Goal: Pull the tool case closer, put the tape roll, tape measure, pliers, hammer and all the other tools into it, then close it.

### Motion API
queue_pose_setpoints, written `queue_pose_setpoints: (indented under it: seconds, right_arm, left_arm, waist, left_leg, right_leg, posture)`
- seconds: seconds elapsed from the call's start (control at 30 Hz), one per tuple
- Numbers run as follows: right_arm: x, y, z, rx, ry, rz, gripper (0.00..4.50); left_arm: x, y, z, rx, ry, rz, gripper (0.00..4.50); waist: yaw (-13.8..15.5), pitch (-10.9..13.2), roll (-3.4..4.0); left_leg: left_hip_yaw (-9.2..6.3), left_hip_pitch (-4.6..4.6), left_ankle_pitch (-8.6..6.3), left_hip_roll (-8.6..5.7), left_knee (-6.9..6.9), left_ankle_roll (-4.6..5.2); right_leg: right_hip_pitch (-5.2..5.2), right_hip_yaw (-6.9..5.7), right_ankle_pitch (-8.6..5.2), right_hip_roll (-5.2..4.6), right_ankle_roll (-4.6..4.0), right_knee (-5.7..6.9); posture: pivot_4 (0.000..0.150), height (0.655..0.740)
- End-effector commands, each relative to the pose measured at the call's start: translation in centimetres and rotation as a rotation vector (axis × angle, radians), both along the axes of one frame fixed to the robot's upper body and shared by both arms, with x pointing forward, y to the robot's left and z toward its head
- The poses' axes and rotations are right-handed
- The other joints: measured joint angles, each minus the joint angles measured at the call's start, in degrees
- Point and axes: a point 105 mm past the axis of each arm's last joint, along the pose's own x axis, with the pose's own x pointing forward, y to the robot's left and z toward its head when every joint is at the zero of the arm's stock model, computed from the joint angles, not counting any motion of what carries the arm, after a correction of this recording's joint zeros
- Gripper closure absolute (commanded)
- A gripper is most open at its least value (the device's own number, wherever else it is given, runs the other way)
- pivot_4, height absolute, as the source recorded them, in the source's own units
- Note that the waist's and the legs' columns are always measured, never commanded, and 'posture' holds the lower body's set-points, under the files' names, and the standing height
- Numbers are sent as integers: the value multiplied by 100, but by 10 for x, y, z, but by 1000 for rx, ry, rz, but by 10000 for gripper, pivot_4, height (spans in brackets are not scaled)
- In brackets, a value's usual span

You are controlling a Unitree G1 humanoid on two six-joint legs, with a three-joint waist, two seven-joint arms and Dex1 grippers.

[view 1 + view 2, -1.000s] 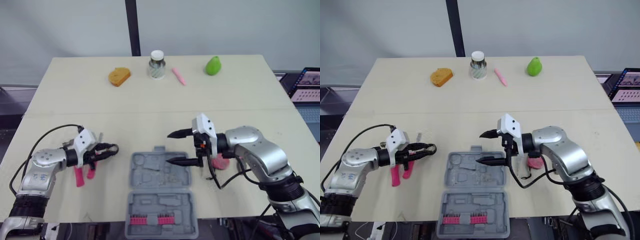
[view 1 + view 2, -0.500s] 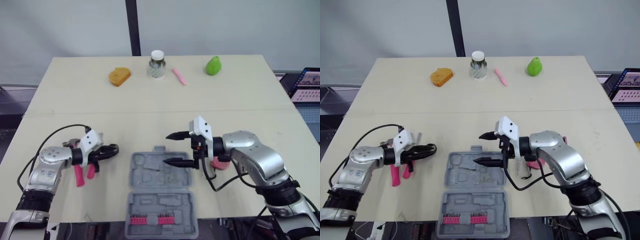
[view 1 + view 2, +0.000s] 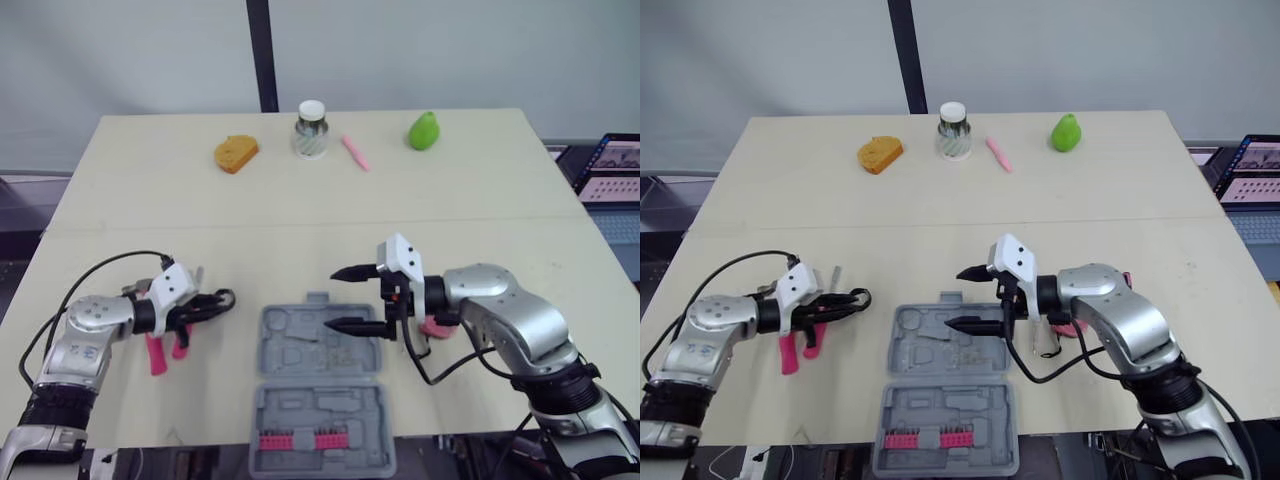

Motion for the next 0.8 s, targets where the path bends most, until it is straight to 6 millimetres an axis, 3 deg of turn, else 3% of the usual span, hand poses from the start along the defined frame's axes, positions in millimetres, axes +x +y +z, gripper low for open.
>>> queue_pose_setpoints:
  seconds: [0.03,0.8]
  right_arm:
    - [-5,3,11,32,-42,27,0]
    - [-6,1,12,40,-31,15,0]
  left_arm:
    - [3,5,6,34,-42,9,36643]
    - [5,-3,-3,41,-17,-32,36643]
  waist:
    - [-3,0,0]
    - [-4,0,0]
  left_leg:
    - [0,0,0,0,0,0]
    - [0,0,0,0,0,0]
  right_leg:
    - [0,0,0,0,0,0]
    - [0,0,0,0,0,1]
  posture:
    - [1500,7400]
    - [1500,7400]
